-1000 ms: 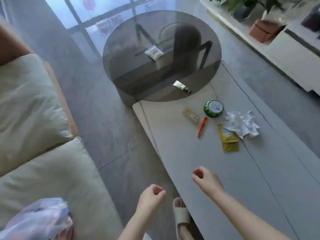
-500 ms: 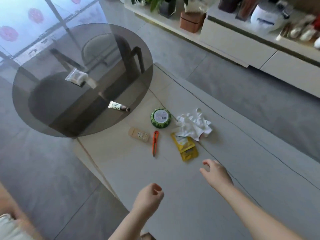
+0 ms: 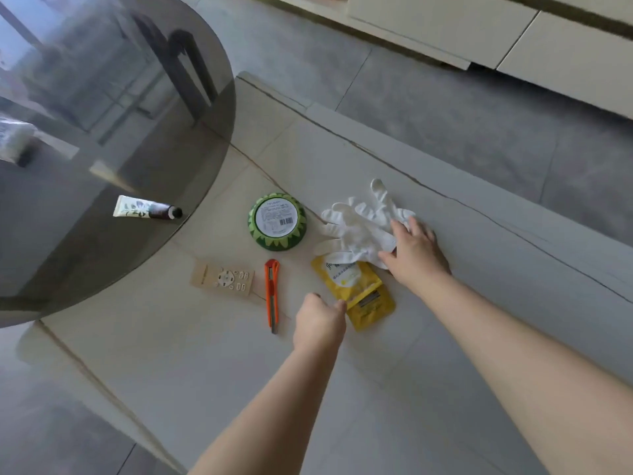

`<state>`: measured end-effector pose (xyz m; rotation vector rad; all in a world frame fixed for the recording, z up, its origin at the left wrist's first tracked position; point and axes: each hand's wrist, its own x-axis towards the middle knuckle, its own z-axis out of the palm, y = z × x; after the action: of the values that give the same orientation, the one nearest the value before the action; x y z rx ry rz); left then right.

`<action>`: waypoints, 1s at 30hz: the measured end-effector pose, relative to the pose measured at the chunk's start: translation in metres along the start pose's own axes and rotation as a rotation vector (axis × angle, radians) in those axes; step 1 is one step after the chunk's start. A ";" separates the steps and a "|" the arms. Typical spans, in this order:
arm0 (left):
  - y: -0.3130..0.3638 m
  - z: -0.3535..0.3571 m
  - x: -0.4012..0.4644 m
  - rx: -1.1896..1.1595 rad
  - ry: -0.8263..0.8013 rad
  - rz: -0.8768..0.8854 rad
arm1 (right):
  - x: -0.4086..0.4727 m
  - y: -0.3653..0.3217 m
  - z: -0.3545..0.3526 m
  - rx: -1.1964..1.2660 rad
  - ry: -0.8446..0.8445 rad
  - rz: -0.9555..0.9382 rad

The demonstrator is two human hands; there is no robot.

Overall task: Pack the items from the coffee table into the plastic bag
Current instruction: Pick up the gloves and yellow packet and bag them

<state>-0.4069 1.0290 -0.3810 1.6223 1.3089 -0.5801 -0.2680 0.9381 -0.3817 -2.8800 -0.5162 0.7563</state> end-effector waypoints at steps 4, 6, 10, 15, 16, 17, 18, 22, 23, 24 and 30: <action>0.002 0.011 0.020 -0.072 0.062 -0.003 | 0.024 0.002 0.017 -0.106 0.046 0.004; 0.006 0.014 0.030 -0.087 0.099 0.009 | 0.031 0.003 0.025 -0.096 0.021 0.037; 0.011 0.017 0.044 -0.196 0.099 -0.018 | 0.030 0.010 0.037 -0.143 0.075 0.038; 0.003 0.014 0.044 -0.313 0.110 -0.095 | 0.012 0.020 0.030 0.036 0.132 0.233; -0.002 0.013 0.041 -0.350 0.109 -0.107 | 0.007 0.023 0.026 0.158 0.146 0.319; -0.007 0.010 0.037 -0.402 0.102 -0.124 | 0.001 0.027 0.022 0.269 0.167 0.402; -0.012 0.006 0.031 -0.468 0.084 -0.141 | -0.006 0.032 0.019 0.354 0.187 0.473; -0.028 0.001 0.006 -0.657 -0.071 -0.178 | -0.040 0.057 0.018 0.447 0.181 0.591; -0.029 0.003 0.000 -0.632 -0.099 -0.156 | -0.048 0.063 0.020 0.444 0.161 0.588; -0.029 0.006 -0.004 -0.580 -0.111 -0.126 | -0.056 0.069 0.022 0.442 0.139 0.578; -0.007 0.043 0.001 -0.272 0.063 -0.052 | -0.078 0.091 0.034 0.532 0.086 0.512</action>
<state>-0.4049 0.9919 -0.4032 1.3959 1.4136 -0.3649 -0.3221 0.8268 -0.3940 -2.5192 0.3991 0.6876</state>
